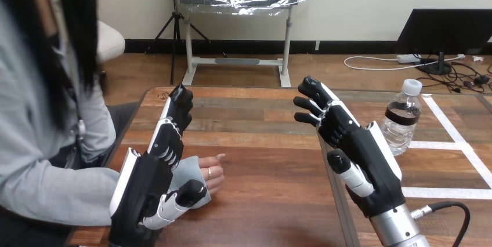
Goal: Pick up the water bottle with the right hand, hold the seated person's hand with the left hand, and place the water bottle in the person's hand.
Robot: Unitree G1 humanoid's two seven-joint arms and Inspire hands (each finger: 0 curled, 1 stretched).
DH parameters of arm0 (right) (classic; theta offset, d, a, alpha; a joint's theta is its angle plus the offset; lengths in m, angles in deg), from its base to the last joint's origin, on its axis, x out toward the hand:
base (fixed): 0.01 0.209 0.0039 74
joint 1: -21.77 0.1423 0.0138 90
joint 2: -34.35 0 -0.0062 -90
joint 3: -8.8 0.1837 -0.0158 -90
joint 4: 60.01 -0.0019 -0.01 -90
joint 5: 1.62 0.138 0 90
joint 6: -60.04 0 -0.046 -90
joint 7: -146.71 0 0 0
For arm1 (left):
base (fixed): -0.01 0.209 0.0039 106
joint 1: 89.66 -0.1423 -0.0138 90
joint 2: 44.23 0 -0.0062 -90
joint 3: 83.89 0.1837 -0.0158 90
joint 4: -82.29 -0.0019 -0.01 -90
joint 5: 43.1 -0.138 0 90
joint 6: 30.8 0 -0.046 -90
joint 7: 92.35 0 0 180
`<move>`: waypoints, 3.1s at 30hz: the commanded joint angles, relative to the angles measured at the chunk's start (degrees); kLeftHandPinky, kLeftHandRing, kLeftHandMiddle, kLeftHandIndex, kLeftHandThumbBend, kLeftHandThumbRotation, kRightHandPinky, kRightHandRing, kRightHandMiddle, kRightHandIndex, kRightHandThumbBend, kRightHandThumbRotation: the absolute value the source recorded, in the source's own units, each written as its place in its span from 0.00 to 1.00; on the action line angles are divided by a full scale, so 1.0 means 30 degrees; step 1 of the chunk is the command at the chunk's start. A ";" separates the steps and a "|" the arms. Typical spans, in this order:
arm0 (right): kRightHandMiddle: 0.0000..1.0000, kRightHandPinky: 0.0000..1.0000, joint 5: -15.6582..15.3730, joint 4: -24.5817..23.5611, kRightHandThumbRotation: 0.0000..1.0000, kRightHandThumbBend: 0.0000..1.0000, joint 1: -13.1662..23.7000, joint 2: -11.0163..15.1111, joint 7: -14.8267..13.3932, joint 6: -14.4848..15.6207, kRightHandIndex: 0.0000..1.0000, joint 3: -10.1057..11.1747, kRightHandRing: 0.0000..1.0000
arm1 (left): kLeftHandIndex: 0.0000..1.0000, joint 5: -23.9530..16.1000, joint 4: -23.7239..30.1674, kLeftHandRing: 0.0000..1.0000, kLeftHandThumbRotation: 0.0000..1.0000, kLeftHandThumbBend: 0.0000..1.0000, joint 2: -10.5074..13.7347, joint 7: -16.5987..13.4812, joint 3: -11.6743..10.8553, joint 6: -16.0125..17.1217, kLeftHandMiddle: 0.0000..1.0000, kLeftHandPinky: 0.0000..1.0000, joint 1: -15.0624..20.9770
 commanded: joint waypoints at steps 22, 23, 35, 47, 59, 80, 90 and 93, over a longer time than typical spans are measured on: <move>0.94 0.87 0.1008 -0.0340 0.74 1.00 0.1827 -0.0290 0.0488 0.0038 0.93 0.0421 0.93 | 1.00 -0.0159 0.0247 1.00 0.73 1.00 -0.0071 0.0229 -0.0268 0.0263 1.00 1.00 0.1432; 0.94 0.87 0.1022 -0.0335 0.73 1.00 0.1833 -0.0289 0.0492 0.0036 0.93 0.0434 0.93 | 1.00 -0.0159 0.0235 1.00 0.73 1.00 -0.0076 0.0239 -0.0263 0.0273 1.00 1.00 0.1436; 0.94 0.88 0.1002 -0.0386 0.70 1.00 0.2033 -0.0076 0.0464 0.0069 0.93 0.0569 0.93 | 1.00 -0.0357 0.0378 1.00 0.70 1.00 -0.0145 0.0077 -0.0294 0.0138 1.00 1.00 0.1357; 0.93 0.86 0.0967 -0.0478 0.68 1.00 0.2241 -0.0010 -0.0035 0.0199 0.93 0.0808 0.91 | 1.00 -0.0297 0.0330 1.00 0.70 1.00 -0.0112 0.0152 -0.0279 0.0171 1.00 1.00 0.1340; 0.93 0.84 0.1013 -0.0596 0.65 1.00 0.2409 0.0039 0.0031 0.0400 0.92 0.1014 0.90 | 1.00 -0.0285 0.0387 1.00 0.70 1.00 -0.0195 0.0006 -0.0318 0.0130 1.00 1.00 0.1310; 0.92 0.82 0.1047 -0.0662 0.64 1.00 0.2438 0.0050 0.0079 0.0528 0.92 0.1108 0.89 | 1.00 -0.0426 0.0361 1.00 0.70 1.00 -0.0138 -0.0120 -0.0417 0.0061 1.00 1.00 0.1349; 0.92 0.83 0.1041 -0.0667 0.63 1.00 0.2495 0.0153 -0.0065 0.0444 0.92 0.1256 0.89 | 1.00 -0.0547 0.0388 1.00 0.70 1.00 -0.0132 -0.0205 -0.0449 0.0067 1.00 1.00 0.1353; 0.92 0.82 0.0971 -0.0648 0.62 1.00 0.2545 0.0211 -0.0256 0.0407 0.92 0.1358 0.90 | 1.00 -0.0631 0.0365 1.00 0.71 1.00 -0.0053 -0.0199 -0.0454 0.0098 1.00 1.00 0.1363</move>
